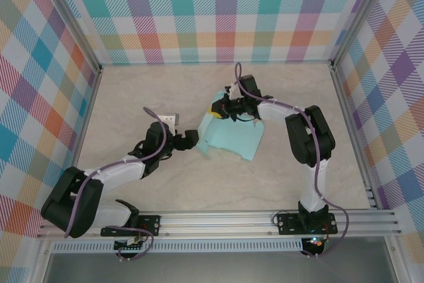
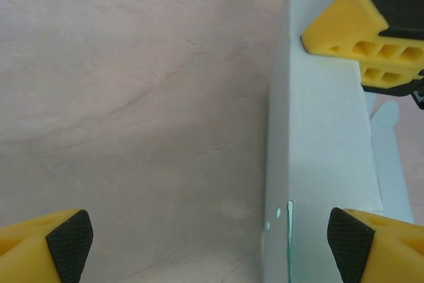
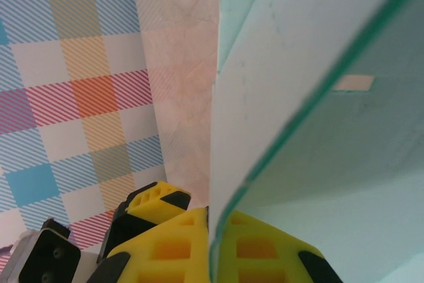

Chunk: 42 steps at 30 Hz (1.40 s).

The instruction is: Fold the paper box

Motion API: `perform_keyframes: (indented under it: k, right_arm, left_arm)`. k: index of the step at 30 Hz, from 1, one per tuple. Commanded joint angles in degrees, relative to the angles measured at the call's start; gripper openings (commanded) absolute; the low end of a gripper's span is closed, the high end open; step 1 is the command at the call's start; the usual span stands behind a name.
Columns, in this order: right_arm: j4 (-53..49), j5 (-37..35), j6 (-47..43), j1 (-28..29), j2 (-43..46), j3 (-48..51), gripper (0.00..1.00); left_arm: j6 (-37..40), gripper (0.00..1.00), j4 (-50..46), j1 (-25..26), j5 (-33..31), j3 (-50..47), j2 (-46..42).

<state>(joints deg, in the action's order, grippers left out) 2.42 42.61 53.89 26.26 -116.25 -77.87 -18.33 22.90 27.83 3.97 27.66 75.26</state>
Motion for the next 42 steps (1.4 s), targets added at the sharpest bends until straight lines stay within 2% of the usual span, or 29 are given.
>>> perform_keyframes:
  k: [1,6,9,16,20,24,29,36,42]
  right_arm:
    - [4.1,1.4,-1.3,-0.2,3.0,0.1,0.0]
    - [3.8,1.5,-0.5,-0.4,3.1,-0.8,0.0]
    - [4.6,1.8,1.3,-0.5,2.7,-1.1,0.0]
    - [7.9,2.3,4.9,-0.4,3.0,0.4,0.0]
    - [9.9,1.1,4.8,-0.4,3.3,2.3,0.0]
    - [17.7,2.4,10.0,-0.2,2.0,4.4,0.0]
    - [16.9,-0.3,9.1,-0.1,2.5,5.6,0.0]
    - [19.0,1.0,8.2,-0.6,0.1,5.6,0.0]
    - [16.5,1.4,3.9,-1.0,0.6,5.5,0.0]
  left_arm:
    - [1.5,0.93,1.5,-0.3,3.8,2.2,2.5]
    - [4.6,0.91,0.0,-0.2,5.5,3.9,2.6]
    - [6.4,0.91,-3.6,-0.2,4.4,5.3,2.0]
    - [4.8,0.91,-0.2,-0.3,5.4,6.3,7.9]
    - [2.9,0.87,4.3,-0.1,10.4,7.2,10.7]
    - [4.2,0.8,0.0,1.0,14.4,11.4,14.0]
    - [3.6,0.81,1.8,1.2,12.0,9.4,12.9]
    - [3.9,0.83,2.6,1.3,10.0,3.7,7.6]
    - [1.6,0.82,7.6,1.4,15.1,0.1,8.1]
